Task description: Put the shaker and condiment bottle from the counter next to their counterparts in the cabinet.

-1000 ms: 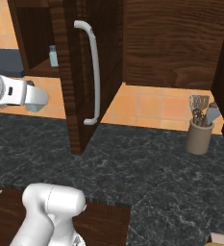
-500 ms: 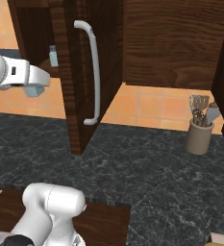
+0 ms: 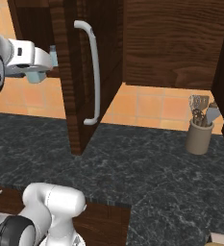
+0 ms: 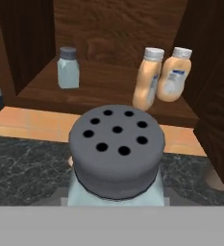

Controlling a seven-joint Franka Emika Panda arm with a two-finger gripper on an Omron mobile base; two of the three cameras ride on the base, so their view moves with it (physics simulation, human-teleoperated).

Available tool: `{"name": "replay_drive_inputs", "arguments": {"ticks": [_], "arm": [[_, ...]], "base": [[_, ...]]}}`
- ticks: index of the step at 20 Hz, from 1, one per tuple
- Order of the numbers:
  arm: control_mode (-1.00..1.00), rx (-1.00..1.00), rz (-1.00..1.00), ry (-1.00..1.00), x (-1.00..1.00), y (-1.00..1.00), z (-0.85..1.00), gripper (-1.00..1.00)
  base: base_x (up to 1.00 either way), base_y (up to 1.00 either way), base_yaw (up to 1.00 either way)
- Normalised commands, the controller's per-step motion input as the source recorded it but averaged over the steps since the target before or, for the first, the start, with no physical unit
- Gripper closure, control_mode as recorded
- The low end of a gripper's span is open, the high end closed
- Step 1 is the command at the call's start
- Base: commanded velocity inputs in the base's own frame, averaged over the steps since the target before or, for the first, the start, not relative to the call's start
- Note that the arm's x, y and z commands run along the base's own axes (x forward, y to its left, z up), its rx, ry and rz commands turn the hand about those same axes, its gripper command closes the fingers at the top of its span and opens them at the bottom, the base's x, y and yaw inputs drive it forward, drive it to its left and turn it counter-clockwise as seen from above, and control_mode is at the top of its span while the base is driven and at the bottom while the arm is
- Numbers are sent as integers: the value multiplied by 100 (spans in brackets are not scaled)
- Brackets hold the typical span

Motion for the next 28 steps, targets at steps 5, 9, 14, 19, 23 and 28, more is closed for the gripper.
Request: {"name": "replay_drive_inputs", "arguments": {"ticks": [5,9,14,19,23,28], "arm": [[-100,5,0,-9,38,0,0,100],[-100,8,0,0,33,15,0,100],[-100,3,0,2,10,20,-14,100],[-100,10,2,-15,24,0,-29,100],[-100,11,3,-9,27,0,-19,100],[-100,3,0,0,43,0,0,100]], "base": [[0,0,0],[0,0,0],[0,0,0],[0,0,0],[0,0,0],[0,0,0]]}}
